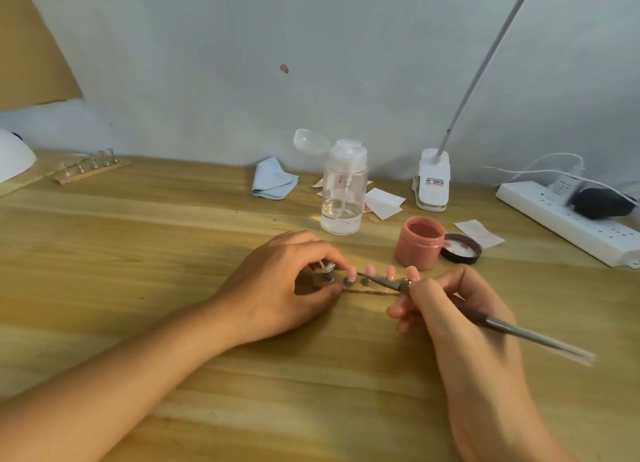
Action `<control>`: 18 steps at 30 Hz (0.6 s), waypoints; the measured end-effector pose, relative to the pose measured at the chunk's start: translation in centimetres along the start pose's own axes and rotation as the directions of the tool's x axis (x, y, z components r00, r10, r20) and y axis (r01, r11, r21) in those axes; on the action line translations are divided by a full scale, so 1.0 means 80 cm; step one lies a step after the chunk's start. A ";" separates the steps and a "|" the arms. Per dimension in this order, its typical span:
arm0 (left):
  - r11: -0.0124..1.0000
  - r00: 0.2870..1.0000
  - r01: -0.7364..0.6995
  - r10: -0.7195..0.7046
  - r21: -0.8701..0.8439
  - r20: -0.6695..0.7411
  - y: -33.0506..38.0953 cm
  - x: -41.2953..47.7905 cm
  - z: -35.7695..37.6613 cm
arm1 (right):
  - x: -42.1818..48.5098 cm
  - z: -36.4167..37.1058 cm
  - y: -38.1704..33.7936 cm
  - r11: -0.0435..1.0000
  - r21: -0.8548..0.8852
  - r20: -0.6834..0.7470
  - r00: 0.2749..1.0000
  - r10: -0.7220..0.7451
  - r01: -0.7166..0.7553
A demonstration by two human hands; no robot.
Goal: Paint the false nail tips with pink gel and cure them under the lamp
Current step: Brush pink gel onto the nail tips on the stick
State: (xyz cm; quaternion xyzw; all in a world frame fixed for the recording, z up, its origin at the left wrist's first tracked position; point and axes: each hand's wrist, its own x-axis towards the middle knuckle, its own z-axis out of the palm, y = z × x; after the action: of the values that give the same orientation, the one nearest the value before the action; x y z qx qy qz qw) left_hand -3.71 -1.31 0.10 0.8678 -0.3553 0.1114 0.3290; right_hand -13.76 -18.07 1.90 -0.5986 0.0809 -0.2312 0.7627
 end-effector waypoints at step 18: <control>1.000 1.000 -0.007 0.007 0.001 -0.003 0.001 0.000 0.000 | 0.000 0.001 0.003 0.997 -0.067 0.030 0.999 -0.025 0.027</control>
State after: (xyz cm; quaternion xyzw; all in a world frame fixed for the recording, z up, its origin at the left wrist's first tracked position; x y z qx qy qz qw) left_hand -3.76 -1.40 0.14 0.8665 -0.3576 0.1140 0.3290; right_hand -13.69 -17.91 1.68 -0.6283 0.0696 -0.2295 0.7400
